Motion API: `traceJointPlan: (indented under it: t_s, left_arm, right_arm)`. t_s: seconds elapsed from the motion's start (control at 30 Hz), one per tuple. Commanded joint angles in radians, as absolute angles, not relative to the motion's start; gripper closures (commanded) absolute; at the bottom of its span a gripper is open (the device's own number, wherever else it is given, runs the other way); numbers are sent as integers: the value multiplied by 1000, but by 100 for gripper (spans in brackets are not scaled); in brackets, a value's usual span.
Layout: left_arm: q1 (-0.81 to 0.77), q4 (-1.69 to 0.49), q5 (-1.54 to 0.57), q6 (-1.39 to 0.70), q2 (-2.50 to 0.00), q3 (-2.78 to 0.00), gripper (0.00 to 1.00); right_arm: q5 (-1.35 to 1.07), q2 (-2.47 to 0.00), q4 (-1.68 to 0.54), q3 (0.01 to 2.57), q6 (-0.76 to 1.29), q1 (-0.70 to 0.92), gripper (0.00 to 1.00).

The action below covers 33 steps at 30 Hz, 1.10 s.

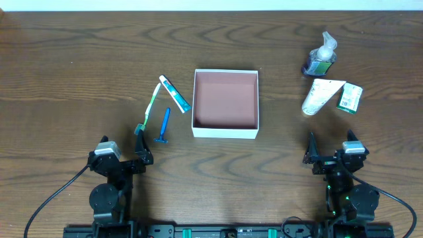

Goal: Pack container
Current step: 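Move the right gripper down over the white Pantene tube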

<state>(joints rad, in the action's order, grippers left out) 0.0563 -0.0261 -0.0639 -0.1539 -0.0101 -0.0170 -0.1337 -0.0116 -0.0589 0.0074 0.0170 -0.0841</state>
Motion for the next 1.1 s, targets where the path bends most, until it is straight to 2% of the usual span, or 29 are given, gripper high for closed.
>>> traceJointPlan:
  t_s: [0.0, 1.07]
  left_arm:
    - [55, -67, -71, -154, -4, -4, 2]
    - [55, -67, -71, -154, -4, -4, 2]
  right_arm:
    - [-120, -6, -64, 6, 6, -105, 1]
    - [-102, -6, -49, 6, -16, -105, 1]
